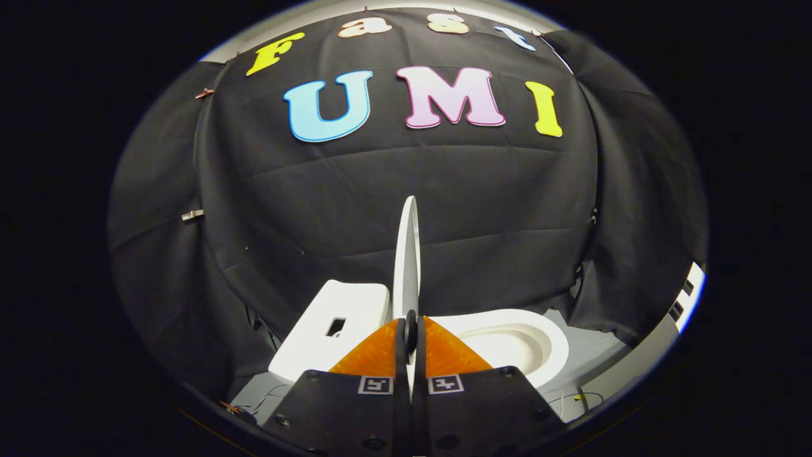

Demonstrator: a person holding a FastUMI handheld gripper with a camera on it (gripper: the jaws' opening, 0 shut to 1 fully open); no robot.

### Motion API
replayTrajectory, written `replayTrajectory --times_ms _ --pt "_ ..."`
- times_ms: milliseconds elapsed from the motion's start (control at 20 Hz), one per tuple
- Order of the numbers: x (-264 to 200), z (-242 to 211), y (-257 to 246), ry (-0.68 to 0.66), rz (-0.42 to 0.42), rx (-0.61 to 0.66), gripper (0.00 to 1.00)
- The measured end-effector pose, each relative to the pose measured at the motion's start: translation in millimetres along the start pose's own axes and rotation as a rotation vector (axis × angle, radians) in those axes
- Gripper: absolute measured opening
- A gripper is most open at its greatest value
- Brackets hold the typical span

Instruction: Open the toilet lid.

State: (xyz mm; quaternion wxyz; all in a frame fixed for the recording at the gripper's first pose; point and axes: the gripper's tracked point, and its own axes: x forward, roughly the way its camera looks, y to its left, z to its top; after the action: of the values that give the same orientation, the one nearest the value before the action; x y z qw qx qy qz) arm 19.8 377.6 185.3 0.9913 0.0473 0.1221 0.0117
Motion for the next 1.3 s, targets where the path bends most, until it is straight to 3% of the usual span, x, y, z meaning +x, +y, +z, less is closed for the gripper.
replayTrajectory --times_ms 550,1100,1300 --pt "5 -11 59 -0.024 -0.038 -0.136 0.05" --pt "10 -21 85 -0.006 -0.002 -0.158 0.07" --pt "8 -24 89 0.007 0.033 -0.122 0.13"
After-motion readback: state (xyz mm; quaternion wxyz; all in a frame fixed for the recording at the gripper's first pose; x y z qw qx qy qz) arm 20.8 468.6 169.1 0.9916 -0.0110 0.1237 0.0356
